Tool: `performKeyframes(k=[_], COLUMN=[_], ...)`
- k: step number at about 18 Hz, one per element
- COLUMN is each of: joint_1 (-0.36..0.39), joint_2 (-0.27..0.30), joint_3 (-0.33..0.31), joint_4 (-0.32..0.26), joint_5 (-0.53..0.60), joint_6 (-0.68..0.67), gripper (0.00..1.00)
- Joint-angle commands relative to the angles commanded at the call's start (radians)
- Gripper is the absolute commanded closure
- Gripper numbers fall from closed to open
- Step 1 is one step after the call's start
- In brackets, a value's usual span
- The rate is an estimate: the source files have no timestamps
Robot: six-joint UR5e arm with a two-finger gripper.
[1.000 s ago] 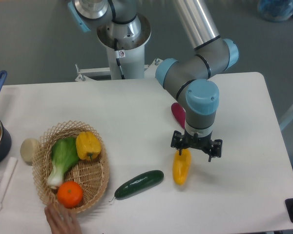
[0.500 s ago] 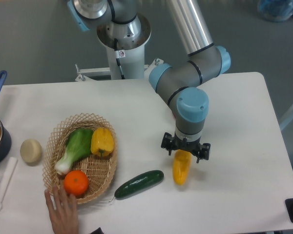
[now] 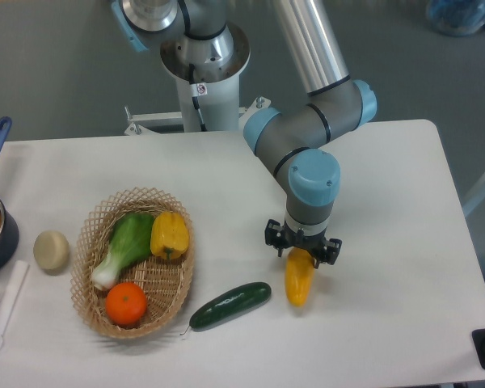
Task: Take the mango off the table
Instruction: 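Close the gripper around the yellow mango, then lift the grasped yellow mango up off the table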
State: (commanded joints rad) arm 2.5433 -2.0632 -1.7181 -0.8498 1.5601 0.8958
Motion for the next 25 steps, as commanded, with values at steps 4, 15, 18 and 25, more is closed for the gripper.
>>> performKeyframes(k=[4, 15, 18, 25], joint_1=[0.003, 0.002, 0.005, 0.063], joint_2=[0.003, 0.169, 0.199, 0.255], joint_3=[0.02, 0.061, 0.097, 0.179], joint_4=[-0.002, -0.011, -0.018, -0.155], joint_5=[0.002, -0.006, -0.014, -0.089], joint_6=[0.003, 0.268, 0.267, 0.259], gripper=[0.79, 0.79, 0.79, 0.79])
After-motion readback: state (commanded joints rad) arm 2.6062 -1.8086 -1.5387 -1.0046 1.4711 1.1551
